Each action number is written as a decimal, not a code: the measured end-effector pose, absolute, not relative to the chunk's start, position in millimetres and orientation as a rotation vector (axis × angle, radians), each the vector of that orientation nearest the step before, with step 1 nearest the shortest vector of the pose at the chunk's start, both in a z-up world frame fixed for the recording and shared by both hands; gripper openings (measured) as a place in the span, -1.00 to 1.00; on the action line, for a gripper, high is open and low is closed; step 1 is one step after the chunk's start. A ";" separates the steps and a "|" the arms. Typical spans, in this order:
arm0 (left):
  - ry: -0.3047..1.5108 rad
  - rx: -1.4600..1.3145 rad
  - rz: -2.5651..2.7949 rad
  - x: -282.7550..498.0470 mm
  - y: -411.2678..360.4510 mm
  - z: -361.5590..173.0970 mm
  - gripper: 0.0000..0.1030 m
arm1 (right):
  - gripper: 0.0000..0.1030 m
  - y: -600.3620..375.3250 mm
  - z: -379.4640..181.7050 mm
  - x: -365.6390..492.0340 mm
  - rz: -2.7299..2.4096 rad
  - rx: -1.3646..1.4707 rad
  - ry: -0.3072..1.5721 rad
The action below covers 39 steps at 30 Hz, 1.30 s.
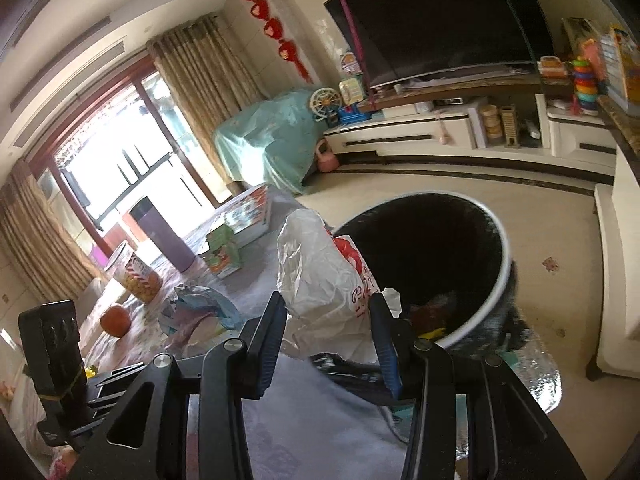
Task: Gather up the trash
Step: 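Carry the crumpled paper and white plastic bag over the bin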
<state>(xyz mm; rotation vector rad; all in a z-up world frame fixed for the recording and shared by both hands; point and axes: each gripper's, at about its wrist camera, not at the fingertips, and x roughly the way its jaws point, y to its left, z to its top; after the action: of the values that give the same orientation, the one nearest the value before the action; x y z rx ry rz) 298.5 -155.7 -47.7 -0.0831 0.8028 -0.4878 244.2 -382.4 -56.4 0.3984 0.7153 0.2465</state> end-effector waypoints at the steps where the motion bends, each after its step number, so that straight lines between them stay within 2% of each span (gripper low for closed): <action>1: 0.802 -0.081 -0.490 296.9 -158.8 -47.6 -0.76 | -0.17 -385.3 -56.7 243.9 0.239 0.402 0.715; 39: 0.904 0.008 -0.525 386.2 -246.5 -43.3 -0.74 | -0.16 -436.0 -68.7 278.5 0.188 0.375 0.796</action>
<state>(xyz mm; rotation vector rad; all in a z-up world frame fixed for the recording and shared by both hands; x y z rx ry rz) 386.2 -246.5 -43.3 0.0084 0.9037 -0.5251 278.5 -436.0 -68.7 0.3748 0.7956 0.1880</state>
